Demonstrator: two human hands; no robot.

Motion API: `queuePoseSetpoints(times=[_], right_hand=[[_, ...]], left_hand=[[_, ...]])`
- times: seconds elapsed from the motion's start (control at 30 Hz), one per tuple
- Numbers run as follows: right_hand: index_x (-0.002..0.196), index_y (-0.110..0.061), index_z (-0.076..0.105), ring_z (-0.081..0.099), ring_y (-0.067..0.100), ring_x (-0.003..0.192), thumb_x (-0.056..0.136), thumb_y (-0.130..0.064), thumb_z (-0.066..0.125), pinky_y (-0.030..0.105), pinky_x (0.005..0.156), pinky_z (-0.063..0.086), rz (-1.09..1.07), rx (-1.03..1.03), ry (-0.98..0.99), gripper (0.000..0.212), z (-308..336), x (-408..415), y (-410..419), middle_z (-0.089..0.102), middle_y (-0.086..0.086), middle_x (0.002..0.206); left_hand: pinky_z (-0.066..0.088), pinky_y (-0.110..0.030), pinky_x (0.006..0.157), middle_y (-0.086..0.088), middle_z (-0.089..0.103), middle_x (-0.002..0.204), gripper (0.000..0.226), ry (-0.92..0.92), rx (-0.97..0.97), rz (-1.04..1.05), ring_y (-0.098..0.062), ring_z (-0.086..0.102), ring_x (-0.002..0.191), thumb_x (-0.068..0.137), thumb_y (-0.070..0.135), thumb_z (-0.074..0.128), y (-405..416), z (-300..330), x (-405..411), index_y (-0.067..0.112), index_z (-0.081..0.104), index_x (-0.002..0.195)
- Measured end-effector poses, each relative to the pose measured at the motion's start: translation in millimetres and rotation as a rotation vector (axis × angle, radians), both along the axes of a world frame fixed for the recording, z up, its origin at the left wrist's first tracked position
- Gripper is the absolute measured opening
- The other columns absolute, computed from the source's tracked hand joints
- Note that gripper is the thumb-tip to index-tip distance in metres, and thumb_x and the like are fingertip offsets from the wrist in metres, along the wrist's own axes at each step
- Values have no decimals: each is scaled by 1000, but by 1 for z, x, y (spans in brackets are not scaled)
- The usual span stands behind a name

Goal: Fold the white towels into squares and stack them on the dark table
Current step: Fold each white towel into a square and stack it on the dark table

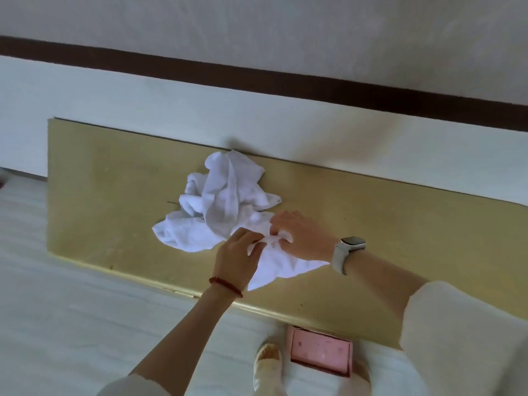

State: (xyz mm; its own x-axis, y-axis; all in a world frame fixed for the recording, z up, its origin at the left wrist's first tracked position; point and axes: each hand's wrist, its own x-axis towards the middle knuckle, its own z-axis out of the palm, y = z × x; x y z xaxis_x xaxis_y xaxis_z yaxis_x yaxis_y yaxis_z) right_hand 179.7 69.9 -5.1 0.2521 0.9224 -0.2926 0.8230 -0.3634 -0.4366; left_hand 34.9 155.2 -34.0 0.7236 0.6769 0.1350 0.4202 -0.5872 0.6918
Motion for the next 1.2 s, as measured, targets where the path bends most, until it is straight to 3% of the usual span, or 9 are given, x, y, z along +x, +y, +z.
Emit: queuePoseSetpoints(times=[0.17, 0.27, 0.4, 0.5, 0.63, 0.73, 0.9, 1.07, 1.2], right_hand=[[92, -14, 52, 46, 16, 78, 82, -13, 56, 23, 70, 36, 11, 77, 244, 11, 39, 32, -17, 52, -5, 83], [89, -25, 47, 45, 12, 70, 75, -18, 58, 21, 62, 36, 21, 116, 473, 20, 75, 61, -36, 51, -6, 76], [70, -16, 45, 38, -1, 52, 83, -7, 61, 17, 54, 30, 71, 158, 572, 22, 130, 106, -76, 40, -8, 65], [69, -14, 42, 37, 4, 55, 79, -13, 63, 17, 53, 29, 44, 169, 604, 24, 166, 143, -104, 38, -6, 64], [80, -20, 53, 51, 16, 69, 70, -20, 60, 26, 63, 38, -3, 221, 715, 12, 206, 180, -128, 58, -3, 72], [84, -22, 57, 56, 12, 72, 70, -20, 60, 23, 65, 42, 46, 234, 553, 14, 225, 201, -141, 61, -4, 80], [71, -24, 49, 46, 12, 66, 84, -16, 54, 25, 62, 36, 63, 181, 145, 17, 231, 232, -159, 49, -7, 72], [77, -13, 48, 51, 20, 73, 89, -22, 42, 29, 62, 36, 37, 8, -363, 17, 207, 247, -172, 54, 3, 79], [82, -11, 54, 56, 25, 73, 93, -25, 41, 27, 56, 34, -285, 305, -490, 22, 193, 250, -176, 60, 7, 78]], left_hand=[[47, -30, 64, -5, 67, 91, 24, 27, 76, 14, -24, 63, 79, 92, 23, 47, -13, 47, 20, 7, 62, 102], [51, -36, 62, -4, 68, 81, 48, -96, 127, 45, -23, 64, 74, 87, 39, 30, -32, 86, 47, 7, 61, 103], [44, -30, 55, 2, 59, 65, 46, -146, 186, 64, -19, 54, 58, 84, 43, 31, -68, 137, 91, 15, 59, 108], [47, -31, 56, 0, 62, 65, 33, -158, 240, 47, -20, 56, 58, 81, 48, 29, -91, 168, 124, 33, 51, 100], [47, -30, 73, -1, 71, 86, 57, -174, 226, -47, -20, 64, 80, 76, 56, 34, -109, 198, 160, 15, 69, 95], [49, -28, 71, 0, 71, 88, 57, -145, 331, -79, -21, 64, 80, 75, 57, 35, -117, 213, 180, 16, 71, 91], [44, -14, 51, 8, 69, 69, 30, -160, 689, 13, -14, 64, 56, 82, 40, 46, -111, 217, 202, 24, 70, 75], [45, -23, 57, 5, 64, 63, 30, -127, 762, 68, -18, 61, 52, 82, 33, 45, -100, 201, 214, 19, 69, 72], [39, -30, 67, 3, 62, 63, 29, -119, 788, 204, -20, 58, 53, 82, 30, 45, -89, 201, 222, 17, 70, 72]])
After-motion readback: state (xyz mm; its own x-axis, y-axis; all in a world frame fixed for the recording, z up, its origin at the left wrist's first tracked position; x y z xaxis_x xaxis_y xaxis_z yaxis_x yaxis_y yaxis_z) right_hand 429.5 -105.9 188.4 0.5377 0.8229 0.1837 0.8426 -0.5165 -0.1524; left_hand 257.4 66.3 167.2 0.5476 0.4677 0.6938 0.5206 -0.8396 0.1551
